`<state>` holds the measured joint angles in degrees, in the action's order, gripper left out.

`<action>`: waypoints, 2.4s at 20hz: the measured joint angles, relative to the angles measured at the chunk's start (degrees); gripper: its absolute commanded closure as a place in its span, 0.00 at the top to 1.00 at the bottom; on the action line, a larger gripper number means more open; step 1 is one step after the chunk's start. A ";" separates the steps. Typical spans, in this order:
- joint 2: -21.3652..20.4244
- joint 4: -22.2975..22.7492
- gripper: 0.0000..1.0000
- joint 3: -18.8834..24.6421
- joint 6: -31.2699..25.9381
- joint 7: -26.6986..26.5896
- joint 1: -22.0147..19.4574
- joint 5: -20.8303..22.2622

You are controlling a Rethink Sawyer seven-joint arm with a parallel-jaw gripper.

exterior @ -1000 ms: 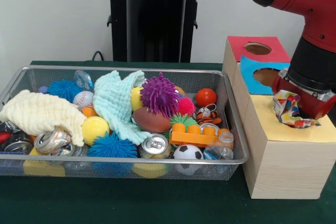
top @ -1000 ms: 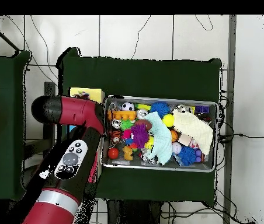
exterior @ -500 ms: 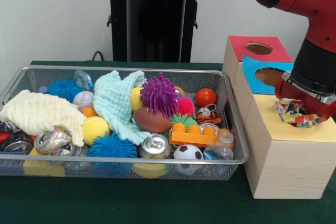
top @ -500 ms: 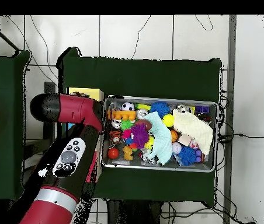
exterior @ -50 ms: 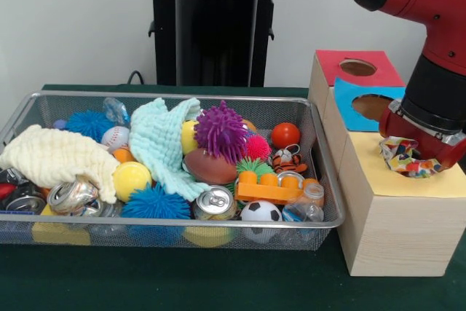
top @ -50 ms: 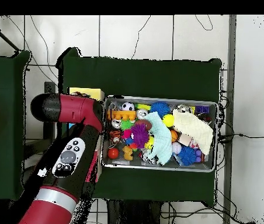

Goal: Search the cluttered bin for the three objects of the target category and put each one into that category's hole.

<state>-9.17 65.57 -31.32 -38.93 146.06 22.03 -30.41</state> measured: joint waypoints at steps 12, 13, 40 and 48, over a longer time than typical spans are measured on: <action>-0.01 0.04 1.00 0.02 -0.06 0.00 -0.12 -0.18; -0.02 0.04 1.00 0.07 -0.09 0.00 -0.18 -0.19; -0.25 -0.18 1.00 0.30 -1.79 0.01 -0.79 -0.54; -1.54 -0.55 1.00 -0.03 -4.88 0.01 -0.98 -0.53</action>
<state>-10.71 65.02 -31.36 -43.81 146.07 21.05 -30.94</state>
